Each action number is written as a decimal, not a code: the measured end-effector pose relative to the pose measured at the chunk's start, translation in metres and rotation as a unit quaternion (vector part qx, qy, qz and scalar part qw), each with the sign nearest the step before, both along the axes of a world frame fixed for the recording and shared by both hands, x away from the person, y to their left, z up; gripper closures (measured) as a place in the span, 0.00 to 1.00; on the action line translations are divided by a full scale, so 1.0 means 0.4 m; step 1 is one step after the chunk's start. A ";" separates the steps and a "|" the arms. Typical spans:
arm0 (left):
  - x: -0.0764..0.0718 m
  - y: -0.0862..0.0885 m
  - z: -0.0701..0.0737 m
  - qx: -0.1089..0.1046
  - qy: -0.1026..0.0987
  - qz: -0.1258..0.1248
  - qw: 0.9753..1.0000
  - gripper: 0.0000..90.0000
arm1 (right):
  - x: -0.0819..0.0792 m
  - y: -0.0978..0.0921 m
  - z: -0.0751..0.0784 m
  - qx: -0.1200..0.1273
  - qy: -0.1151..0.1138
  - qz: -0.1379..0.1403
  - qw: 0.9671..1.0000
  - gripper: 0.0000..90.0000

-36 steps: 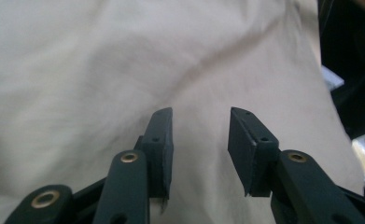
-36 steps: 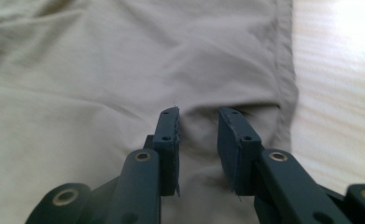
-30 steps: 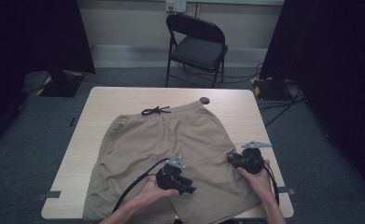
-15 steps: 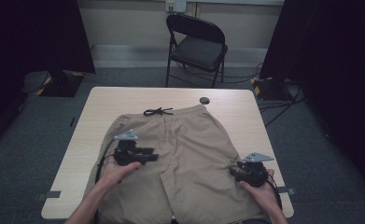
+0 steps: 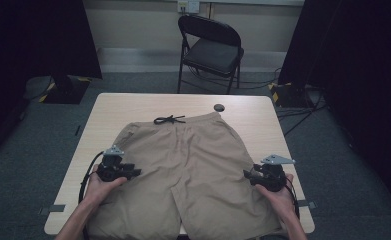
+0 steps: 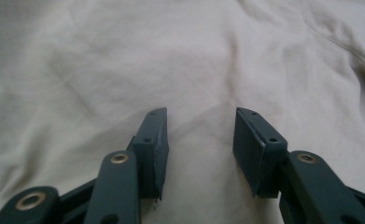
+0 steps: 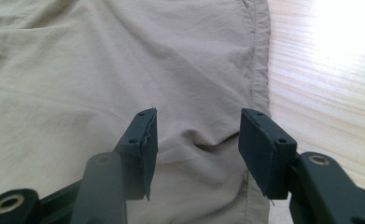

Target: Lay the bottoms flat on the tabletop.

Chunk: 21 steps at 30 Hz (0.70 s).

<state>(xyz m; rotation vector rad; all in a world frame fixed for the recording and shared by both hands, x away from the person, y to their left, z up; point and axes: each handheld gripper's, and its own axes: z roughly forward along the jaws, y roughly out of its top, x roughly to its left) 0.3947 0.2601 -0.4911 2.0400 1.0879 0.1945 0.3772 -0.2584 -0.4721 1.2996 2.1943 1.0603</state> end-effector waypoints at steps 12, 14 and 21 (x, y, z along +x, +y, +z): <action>-0.064 0.022 0.047 -0.030 0.001 -0.023 0.999 0.53 | -0.007 -0.018 -0.008 0.008 -0.001 -0.012 1.000 0.50; -0.069 0.066 0.075 -0.042 -0.019 0.001 0.999 0.52 | -0.007 -0.024 -0.006 0.011 -0.001 -0.016 1.000 0.49; -0.076 0.197 0.083 -0.030 -0.030 0.085 0.995 0.43 | -0.008 -0.065 -0.014 0.009 0.000 -0.045 0.999 0.41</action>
